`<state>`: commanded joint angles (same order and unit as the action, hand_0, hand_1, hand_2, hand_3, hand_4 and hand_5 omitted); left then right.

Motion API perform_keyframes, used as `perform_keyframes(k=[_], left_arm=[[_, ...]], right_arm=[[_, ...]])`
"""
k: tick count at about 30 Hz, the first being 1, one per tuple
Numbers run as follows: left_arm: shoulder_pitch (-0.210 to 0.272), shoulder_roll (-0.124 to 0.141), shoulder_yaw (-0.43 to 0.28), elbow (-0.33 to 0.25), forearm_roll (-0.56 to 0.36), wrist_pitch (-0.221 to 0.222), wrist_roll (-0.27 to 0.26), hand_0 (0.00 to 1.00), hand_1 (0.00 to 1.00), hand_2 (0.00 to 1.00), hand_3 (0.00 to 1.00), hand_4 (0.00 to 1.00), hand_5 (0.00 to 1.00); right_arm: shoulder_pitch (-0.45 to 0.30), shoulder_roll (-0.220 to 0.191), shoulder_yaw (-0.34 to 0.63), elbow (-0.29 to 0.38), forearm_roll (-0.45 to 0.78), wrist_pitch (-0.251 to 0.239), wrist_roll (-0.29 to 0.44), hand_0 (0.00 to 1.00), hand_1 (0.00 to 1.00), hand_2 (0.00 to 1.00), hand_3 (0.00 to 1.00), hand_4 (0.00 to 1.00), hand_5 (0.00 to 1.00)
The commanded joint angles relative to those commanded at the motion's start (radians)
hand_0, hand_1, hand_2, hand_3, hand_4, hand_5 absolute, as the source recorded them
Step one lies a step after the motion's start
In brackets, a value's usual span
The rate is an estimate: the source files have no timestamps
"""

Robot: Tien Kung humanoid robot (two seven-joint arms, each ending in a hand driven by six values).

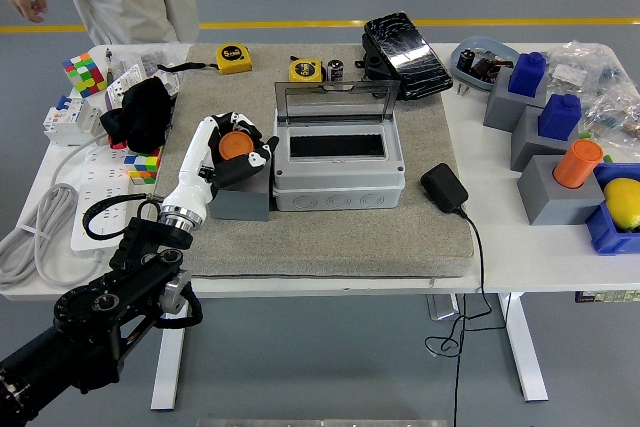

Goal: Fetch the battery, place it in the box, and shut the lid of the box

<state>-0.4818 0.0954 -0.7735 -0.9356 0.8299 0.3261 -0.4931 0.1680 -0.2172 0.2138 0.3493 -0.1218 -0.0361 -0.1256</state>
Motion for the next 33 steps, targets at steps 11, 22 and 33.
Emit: perform_keyframes(k=[11,22,33], left_arm=[[-0.042,-0.003,0.028,0.036,-0.015,-0.001,-0.032,0.233,0.13,0.173,0.202,0.487,0.002],[-0.054,0.017,-0.011,-0.053,0.113,-0.007,0.037,0.225,0.112,0.166,0.211,0.467,0.002],[-0.135,0.045,0.033,-0.276,0.549,0.047,0.433,0.23,0.114,0.168,0.207,0.581,0.002]], right_arm=[[0.003,0.002,-0.003,0.0,0.001,-0.005,0.008,0.676,0.72,0.715,0.686,0.998,0.693],[0.001,0.001,0.0,0.0,0.002,-0.008,0.013,0.675,0.718,0.713,0.686,0.998,0.691],[0.001,0.001,0.002,0.0,0.0,-0.009,0.013,0.673,0.718,0.712,0.687,0.998,0.69]])
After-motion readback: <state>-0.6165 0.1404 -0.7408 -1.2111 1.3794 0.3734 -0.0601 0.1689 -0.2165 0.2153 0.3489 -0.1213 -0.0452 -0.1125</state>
